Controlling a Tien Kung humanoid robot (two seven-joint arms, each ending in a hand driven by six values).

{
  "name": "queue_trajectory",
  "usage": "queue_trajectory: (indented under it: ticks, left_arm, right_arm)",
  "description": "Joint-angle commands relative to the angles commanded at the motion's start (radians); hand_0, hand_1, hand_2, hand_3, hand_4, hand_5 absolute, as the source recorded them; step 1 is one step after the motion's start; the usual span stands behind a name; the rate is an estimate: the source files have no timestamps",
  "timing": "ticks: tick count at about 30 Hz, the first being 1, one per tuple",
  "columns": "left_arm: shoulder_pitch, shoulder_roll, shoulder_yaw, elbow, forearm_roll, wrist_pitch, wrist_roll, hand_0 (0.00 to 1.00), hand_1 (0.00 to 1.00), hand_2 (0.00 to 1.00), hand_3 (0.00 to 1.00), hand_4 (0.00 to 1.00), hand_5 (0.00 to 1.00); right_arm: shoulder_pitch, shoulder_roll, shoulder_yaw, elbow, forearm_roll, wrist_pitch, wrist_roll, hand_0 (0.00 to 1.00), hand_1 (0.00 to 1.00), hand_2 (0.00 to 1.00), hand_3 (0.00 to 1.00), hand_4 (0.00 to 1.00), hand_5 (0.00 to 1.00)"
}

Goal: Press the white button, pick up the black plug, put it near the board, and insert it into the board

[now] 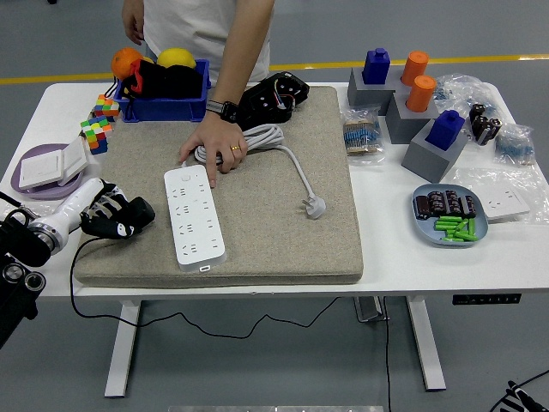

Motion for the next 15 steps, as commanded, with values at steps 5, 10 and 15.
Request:
queue_trajectory:
  ticks: [5,10,15]
  left_arm:
    - [-0.029,0.031,0.038,-0.039,0.003,0.000,0.008,0.373,0.412,0.348,0.456,0.762,0.002]
    - [-0.077,0.082,0.130,-0.079,-0.004,-0.005,0.023,0.373,0.412,0.348,0.456,0.762,0.002]
    - [-0.148,0.124,0.246,-0.108,-0.021,-0.012,0.040,0.377,0.411,0.346,0.458,0.763,0.002]
  right_arm:
    - [0.000,0.000,0.001,0.000,0.000,0.000,0.000,0.714,0.693,0.675,0.619,0.744,0.468]
    - [0.000,-0.003,0.002,0.000,0.000,-0.001,0.000,0.714,0.693,0.675,0.619,0.744,0.468]
    - [0.002,-0.004,0.005,0.000,0.001,-0.001,0.000,0.714,0.693,0.675,0.619,0.743,0.467]
